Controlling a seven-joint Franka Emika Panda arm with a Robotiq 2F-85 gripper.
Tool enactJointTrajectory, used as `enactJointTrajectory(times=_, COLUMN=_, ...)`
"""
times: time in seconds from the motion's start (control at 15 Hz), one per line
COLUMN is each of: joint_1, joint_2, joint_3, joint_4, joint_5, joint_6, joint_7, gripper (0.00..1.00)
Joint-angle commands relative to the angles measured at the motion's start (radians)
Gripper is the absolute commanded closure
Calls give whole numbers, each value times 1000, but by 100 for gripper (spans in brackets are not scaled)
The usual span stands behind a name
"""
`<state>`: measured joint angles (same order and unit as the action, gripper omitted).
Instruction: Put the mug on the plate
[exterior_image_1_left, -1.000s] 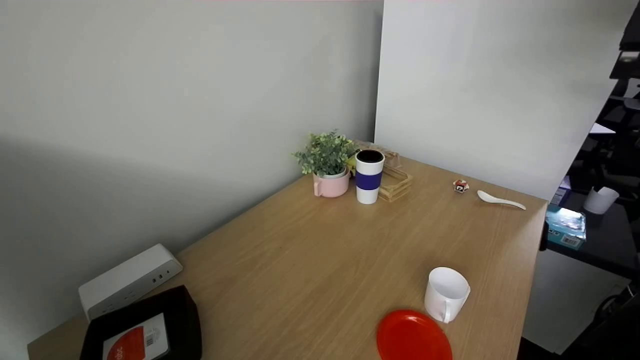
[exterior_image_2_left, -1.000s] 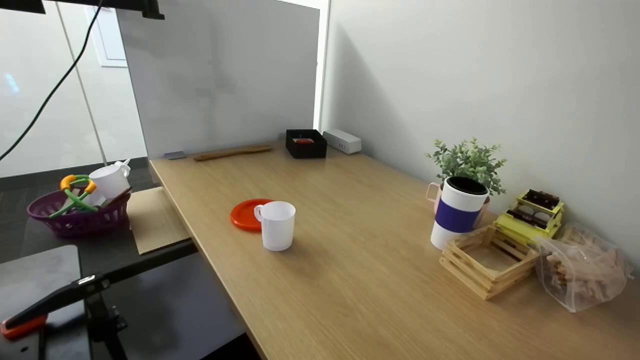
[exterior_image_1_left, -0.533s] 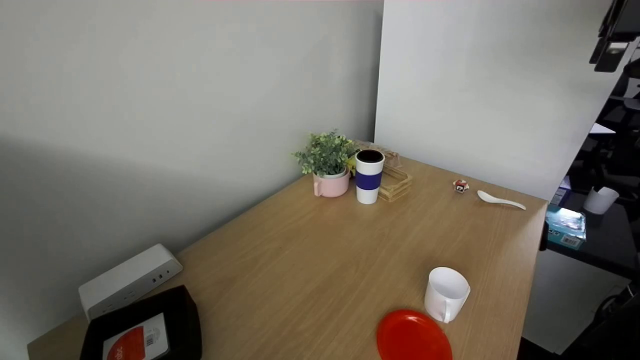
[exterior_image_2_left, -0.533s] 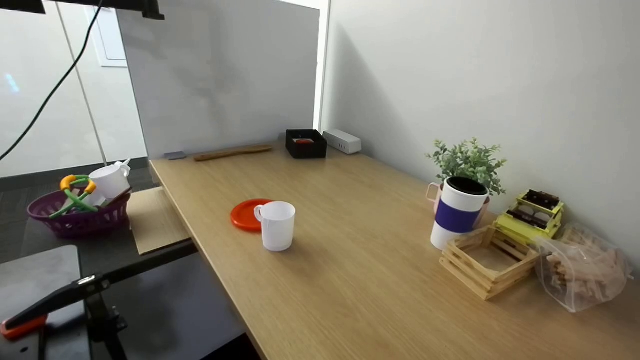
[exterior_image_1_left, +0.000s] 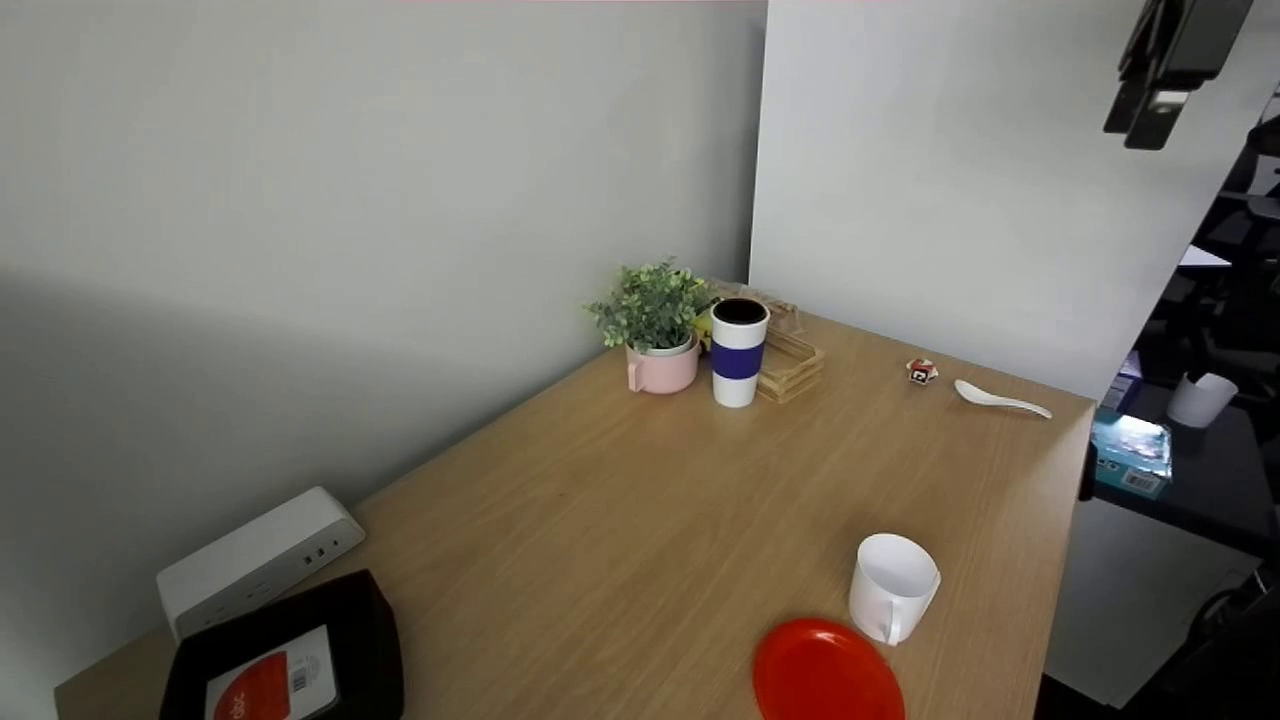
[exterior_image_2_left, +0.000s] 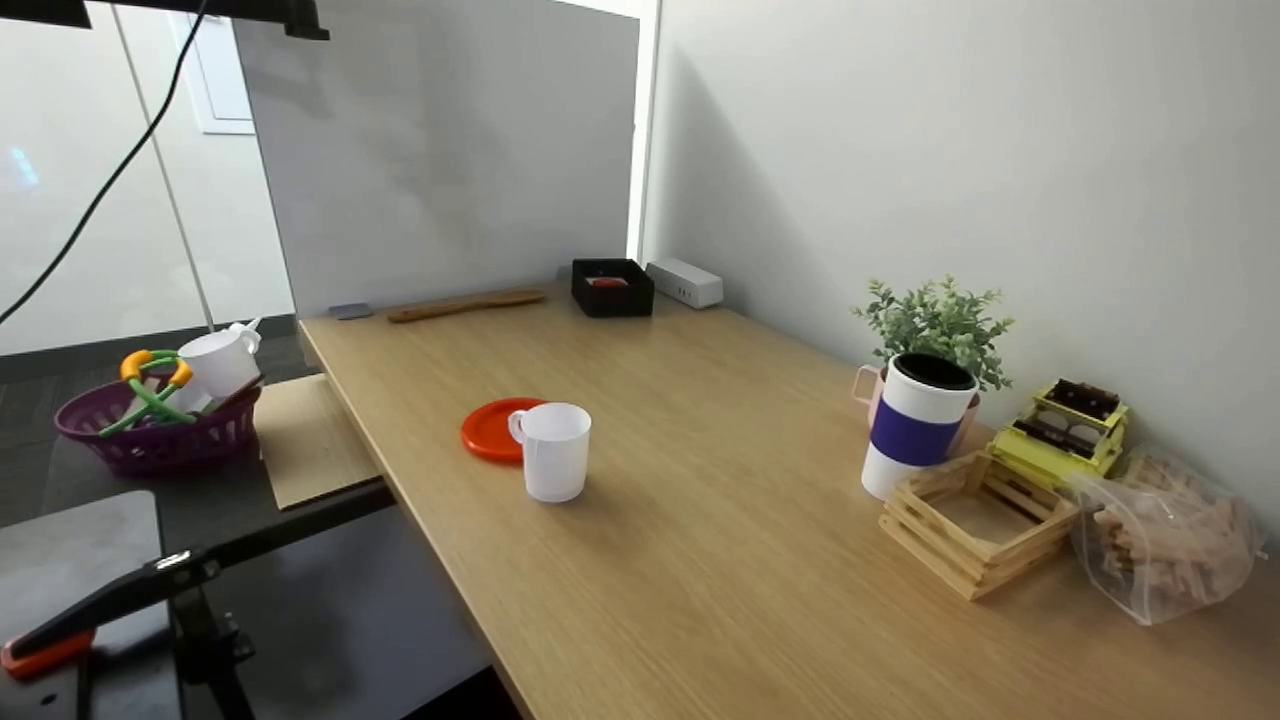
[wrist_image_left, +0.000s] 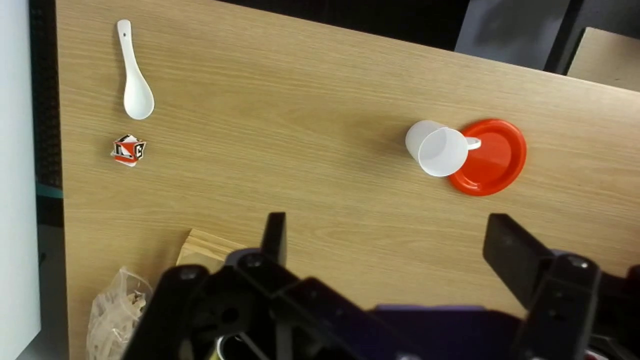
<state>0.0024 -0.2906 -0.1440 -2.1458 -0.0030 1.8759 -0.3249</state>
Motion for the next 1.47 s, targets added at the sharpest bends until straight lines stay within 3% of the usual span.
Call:
enactJointTrajectory(times=0.0, joint_1=-13, joint_2=-8, joint_3=11, joint_4=-2, joint_5=11, joint_6=2, joint_7=-3, gripper=0)
enactJointTrajectory(times=0.93, joint_1=-7, joint_2=297, joint_3=36, joint_4=169, joint_5=53, joint_6=-96, joint_7=-113, gripper=0)
enactJointTrajectory(times=1.4, joint_1=1, joint_2=540, joint_3=111, joint_4=386, joint_5=-73, joint_6=-249, joint_7=-79, gripper=0)
